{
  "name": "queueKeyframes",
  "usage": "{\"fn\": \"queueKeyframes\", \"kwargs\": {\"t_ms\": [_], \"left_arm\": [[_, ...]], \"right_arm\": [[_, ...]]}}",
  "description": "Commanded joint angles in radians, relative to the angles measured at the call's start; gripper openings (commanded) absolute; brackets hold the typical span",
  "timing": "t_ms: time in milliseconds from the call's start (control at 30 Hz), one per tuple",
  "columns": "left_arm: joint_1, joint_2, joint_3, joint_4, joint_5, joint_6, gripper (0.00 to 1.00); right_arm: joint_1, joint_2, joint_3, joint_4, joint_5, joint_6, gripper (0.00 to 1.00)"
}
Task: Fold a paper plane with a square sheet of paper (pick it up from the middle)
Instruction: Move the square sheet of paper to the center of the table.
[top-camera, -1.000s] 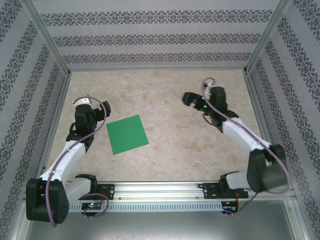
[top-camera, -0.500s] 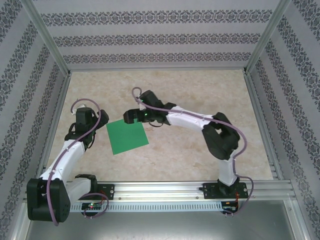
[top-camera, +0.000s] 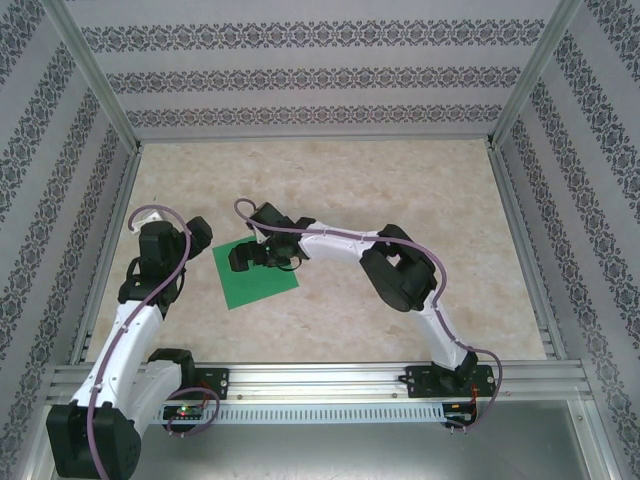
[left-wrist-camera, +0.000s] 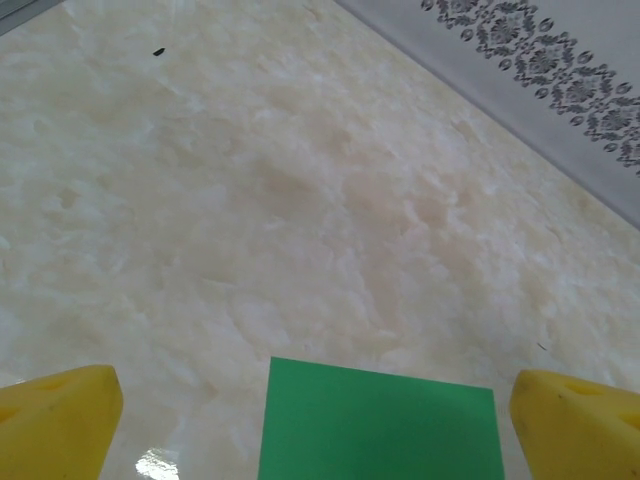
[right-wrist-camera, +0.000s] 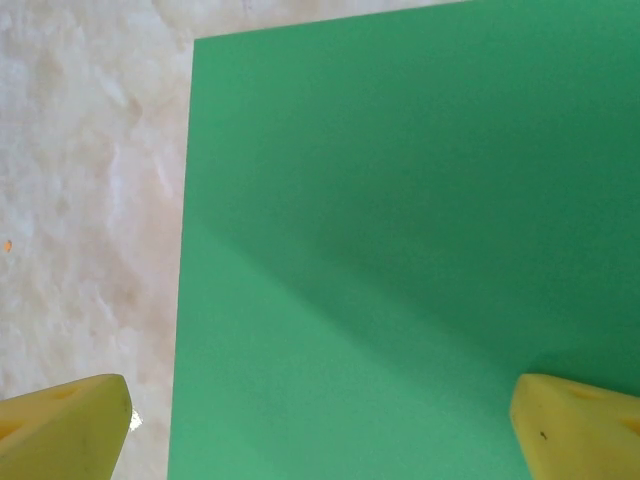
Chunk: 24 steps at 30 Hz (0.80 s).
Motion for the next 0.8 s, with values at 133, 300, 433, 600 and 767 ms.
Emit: {"fn": "queueKeyframes", "kwargs": {"t_ms": [133,300,433,600,767], "left_arm": [[0.013,-0.027,-0.040,0.055,0.141,0.007,1.00],[0.014,-0.004,-0.066,0.173,0.278,-0.007,1.00],[0.012,0.042,-0.062,0.219,0.367,-0.026,1.00],[0.002,0.046,-0.064,0.228,0.430,-0.069,1.00],[-0.009,-0.031,-0.053,0.146,0.469,-0.085,1.00]], "right_arm": [[-0.084,-0.127,-0.281,0.016,0.116,0.069,0.98],[-0.160,-0.319,-0.560,0.110,0.167,0.097,0.98],[-0.225,-0.469,-0.730,0.131,0.206,0.110,0.98],[-0.249,-0.598,-0.775,0.119,0.202,0.067,0.98],[-0.248,-0.662,-0.714,0.059,0.290,0.048,0.98]]}}
